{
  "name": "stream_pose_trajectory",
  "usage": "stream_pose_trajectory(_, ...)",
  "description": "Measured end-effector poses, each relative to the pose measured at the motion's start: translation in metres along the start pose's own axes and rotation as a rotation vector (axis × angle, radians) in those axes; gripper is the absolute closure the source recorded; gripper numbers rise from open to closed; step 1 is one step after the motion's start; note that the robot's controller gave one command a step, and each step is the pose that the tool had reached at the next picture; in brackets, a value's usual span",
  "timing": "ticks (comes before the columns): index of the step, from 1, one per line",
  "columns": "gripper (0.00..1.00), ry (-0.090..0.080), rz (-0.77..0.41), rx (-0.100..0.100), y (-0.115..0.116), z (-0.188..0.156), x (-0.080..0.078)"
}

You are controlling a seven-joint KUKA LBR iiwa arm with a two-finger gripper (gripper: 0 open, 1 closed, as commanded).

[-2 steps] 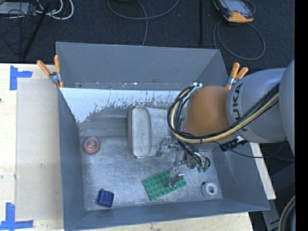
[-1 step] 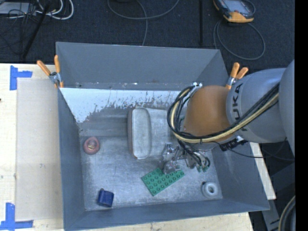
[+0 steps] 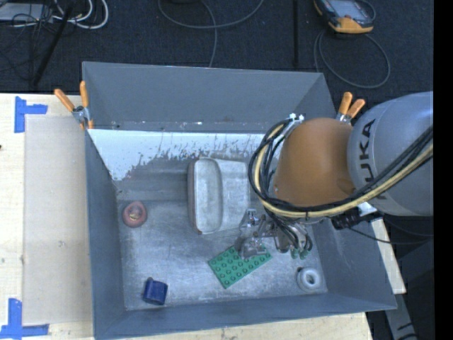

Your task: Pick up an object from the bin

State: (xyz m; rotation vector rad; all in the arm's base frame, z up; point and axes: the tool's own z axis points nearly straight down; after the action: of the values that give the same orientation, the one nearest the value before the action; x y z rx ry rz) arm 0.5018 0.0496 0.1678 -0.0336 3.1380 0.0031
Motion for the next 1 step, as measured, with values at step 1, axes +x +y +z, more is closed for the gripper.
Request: stream_pose_trajectory(1, 0.0, 0.005, 0.0, 0.002, -0.001, 0.0032, 0.0004)
